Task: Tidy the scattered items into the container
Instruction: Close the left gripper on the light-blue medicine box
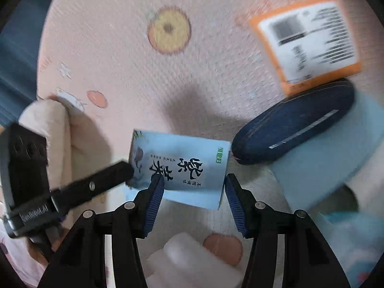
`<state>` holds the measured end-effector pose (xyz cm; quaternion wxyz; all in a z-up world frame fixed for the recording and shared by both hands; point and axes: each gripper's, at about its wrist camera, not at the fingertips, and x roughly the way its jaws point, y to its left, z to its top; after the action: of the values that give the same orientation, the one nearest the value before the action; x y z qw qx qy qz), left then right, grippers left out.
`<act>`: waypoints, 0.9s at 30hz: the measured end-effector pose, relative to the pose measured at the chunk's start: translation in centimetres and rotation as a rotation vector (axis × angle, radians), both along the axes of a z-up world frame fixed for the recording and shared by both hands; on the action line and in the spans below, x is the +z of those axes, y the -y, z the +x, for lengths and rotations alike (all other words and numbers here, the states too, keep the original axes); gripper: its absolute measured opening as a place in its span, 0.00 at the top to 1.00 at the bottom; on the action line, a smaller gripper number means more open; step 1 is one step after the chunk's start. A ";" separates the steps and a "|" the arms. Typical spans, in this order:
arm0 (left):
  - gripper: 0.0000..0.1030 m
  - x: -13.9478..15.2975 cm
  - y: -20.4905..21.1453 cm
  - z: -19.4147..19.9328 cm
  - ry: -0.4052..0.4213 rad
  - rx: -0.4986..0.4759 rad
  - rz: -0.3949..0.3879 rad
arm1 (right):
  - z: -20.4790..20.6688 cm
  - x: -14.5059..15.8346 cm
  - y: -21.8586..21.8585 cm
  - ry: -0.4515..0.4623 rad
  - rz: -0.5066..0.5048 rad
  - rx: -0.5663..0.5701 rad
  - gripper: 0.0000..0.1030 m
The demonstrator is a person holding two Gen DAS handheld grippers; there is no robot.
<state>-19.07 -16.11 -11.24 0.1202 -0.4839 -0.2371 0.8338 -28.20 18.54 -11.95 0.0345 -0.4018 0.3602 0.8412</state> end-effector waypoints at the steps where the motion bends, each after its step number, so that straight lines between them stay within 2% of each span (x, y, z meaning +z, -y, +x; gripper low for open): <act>1: 0.66 0.3 -0.6 0.9 0.000 -0.005 0.002 | 0.8 0.4 -0.2 -0.005 -0.002 -0.004 0.50; 5: 0.66 1.2 -4.1 3.4 -0.007 -0.055 -0.014 | 3.8 2.2 0.6 -0.011 0.024 0.009 0.50; 8: 0.66 0.8 -5.4 5.3 0.014 -0.076 -0.015 | 7.1 2.3 0.6 0.013 0.020 0.007 0.50; 12: 0.66 0.1 -5.7 7.9 0.063 -0.052 -0.057 | 10.1 1.5 2.1 0.011 -0.038 0.003 0.50; 17: 0.66 -2.1 -4.4 10.5 0.146 -0.039 -0.041 | 10.4 0.5 3.8 0.014 -0.065 0.040 0.50; 20: 0.66 -3.9 -3.6 11.4 0.209 0.004 -0.041 | 10.0 -0.6 3.8 0.055 -0.089 0.058 0.50; 22: 0.66 -4.1 -3.1 11.9 0.212 0.028 -0.009 | 10.1 -1.1 3.9 0.090 -0.087 0.069 0.50; 27: 0.66 -3.0 -3.1 11.8 0.182 0.032 -0.069 | 10.8 -1.5 3.1 0.100 -0.094 0.034 0.50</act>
<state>-7.26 -12.96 -14.25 0.0681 -0.5576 -0.2259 0.7959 -17.36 15.44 -13.41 0.0194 -0.4505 0.3903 0.8027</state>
